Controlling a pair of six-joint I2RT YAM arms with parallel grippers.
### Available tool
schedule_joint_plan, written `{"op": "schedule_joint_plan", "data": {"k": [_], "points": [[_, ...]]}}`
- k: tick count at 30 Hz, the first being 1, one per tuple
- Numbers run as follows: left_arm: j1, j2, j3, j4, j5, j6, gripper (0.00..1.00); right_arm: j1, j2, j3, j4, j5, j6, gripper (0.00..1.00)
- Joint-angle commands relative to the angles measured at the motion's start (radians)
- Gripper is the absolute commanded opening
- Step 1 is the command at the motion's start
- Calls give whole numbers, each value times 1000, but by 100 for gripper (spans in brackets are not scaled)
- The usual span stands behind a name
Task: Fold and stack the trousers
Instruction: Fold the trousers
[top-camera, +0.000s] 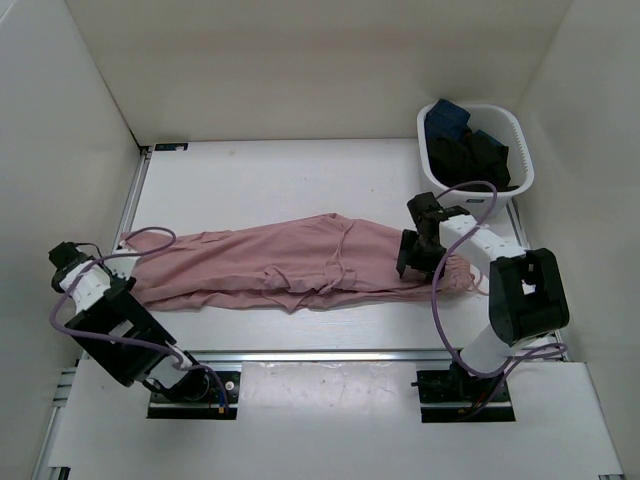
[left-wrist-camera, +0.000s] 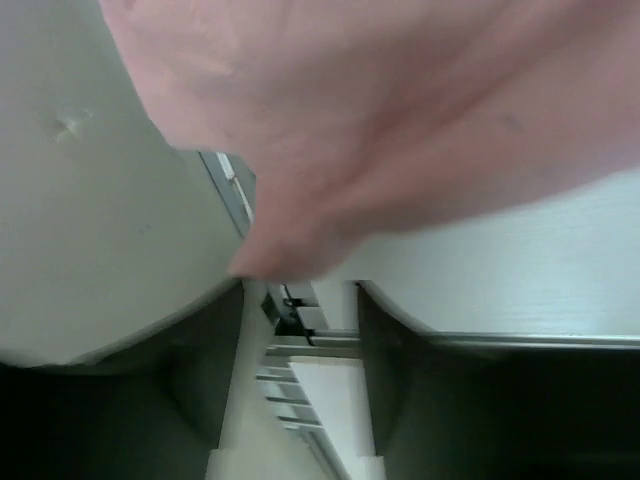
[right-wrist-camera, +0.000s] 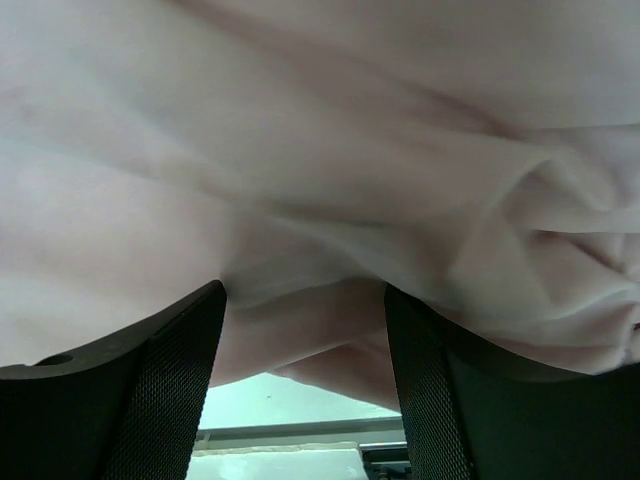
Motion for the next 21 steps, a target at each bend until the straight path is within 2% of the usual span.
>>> {"op": "schedule_joint_plan", "data": {"k": [1,3,5,8,10,14,17,18,20,21], "points": [[40,47,13,26,-9,41,65,-26,-14,-15,30,14,16,70],[49,60,48,26,-9,41,72,-36,-49,-15,15,23,16,70],[58,60,130,-21,19,31,74,-19,-105,17,-9,23,4,69],[58,18,267,-173,144,42,78,59,-177,90,-29,55,-35,67],[58,-3,315,-271,251,83,82,136,-178,129,-29,77,-44,66],[-44,-39,300,-322,269,105,82,249,-84,253,13,87,-44,61],[-126,18,264,-253,248,23,82,285,73,381,68,16,-18,42],[-144,49,264,-229,229,-11,82,302,151,417,69,-4,-18,26],[-169,122,302,-183,179,-115,82,329,219,481,78,-20,-27,16],[-179,208,363,-172,169,-143,82,363,271,530,78,-20,-36,12]]}}
